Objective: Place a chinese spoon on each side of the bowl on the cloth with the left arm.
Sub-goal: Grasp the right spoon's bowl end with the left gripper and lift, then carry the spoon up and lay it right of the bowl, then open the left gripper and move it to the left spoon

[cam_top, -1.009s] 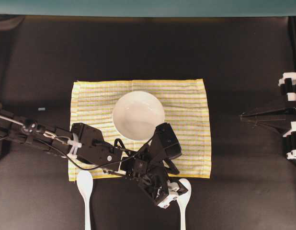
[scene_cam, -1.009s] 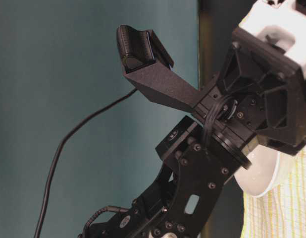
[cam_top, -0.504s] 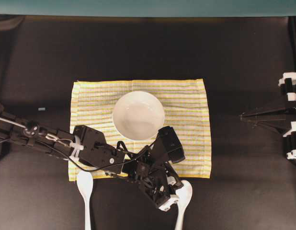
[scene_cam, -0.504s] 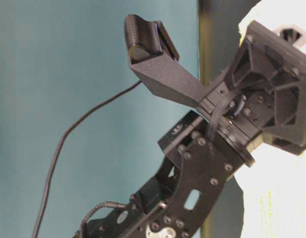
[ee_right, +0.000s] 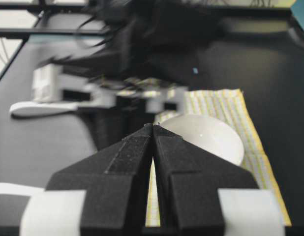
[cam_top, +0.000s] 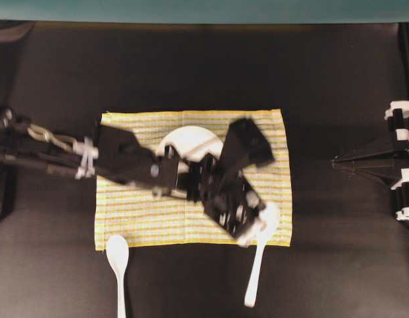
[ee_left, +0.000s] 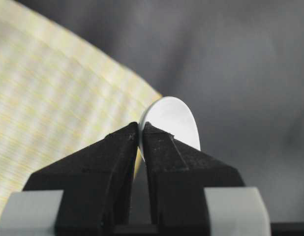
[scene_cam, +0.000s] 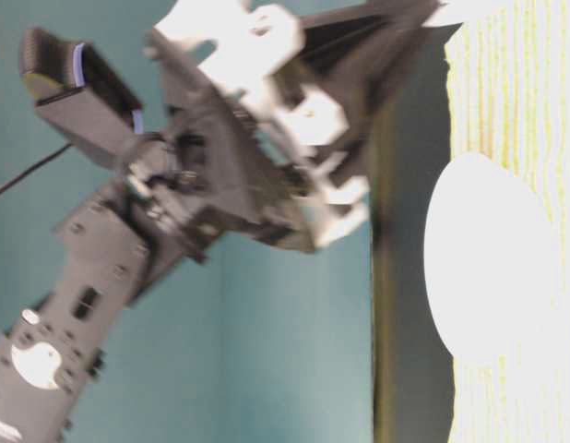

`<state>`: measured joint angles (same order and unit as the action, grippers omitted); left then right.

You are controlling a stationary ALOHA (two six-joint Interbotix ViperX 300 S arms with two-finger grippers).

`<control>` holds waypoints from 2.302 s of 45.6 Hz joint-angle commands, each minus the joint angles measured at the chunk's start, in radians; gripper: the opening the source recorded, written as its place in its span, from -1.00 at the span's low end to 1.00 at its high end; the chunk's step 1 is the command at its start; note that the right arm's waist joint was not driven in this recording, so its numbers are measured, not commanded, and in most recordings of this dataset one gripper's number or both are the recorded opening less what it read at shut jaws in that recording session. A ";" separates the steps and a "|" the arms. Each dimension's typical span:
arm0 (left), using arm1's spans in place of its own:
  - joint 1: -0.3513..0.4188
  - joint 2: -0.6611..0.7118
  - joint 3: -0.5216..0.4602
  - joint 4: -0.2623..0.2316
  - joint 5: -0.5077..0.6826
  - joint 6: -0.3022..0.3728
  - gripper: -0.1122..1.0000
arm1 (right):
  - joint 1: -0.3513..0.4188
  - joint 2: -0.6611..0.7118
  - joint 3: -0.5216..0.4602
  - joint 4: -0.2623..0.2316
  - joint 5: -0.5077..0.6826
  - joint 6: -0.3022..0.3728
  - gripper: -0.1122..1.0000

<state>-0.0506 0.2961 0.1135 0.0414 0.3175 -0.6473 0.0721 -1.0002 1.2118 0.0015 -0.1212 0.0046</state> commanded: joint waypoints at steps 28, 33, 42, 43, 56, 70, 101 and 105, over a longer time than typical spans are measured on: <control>0.207 0.083 -0.055 0.003 -0.009 0.002 -0.69 | 0.000 -0.003 0.000 0.003 -0.003 -0.005 -0.81; 0.216 0.103 -0.051 0.003 -0.040 0.006 -0.69 | 0.000 -0.003 0.002 0.002 -0.005 -0.003 -0.81; 0.219 0.161 -0.046 0.003 -0.048 0.011 -0.69 | 0.000 -0.003 0.002 0.002 -0.003 -0.003 -0.81; 0.219 0.164 -0.046 0.003 -0.049 0.011 -0.69 | 0.000 -0.003 0.002 0.003 -0.005 -0.003 -0.81; 0.227 0.186 -0.043 0.005 -0.101 0.049 -0.69 | 0.000 -0.003 0.002 0.002 -0.005 -0.006 -0.81; 0.225 0.181 -0.012 0.005 -0.100 0.054 0.34 | 0.000 -0.003 0.011 0.003 -0.003 0.002 -0.81; 0.009 -0.273 0.270 0.005 -0.104 0.123 0.63 | 0.000 -0.015 0.014 0.002 -0.003 0.005 -0.81; -0.034 -0.333 0.337 0.005 -0.106 0.118 0.63 | 0.000 -0.017 0.015 0.003 -0.005 0.005 -0.81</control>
<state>-0.0522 0.0399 0.4004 0.0414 0.2194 -0.5246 0.0721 -1.0216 1.2333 0.0031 -0.1197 0.0061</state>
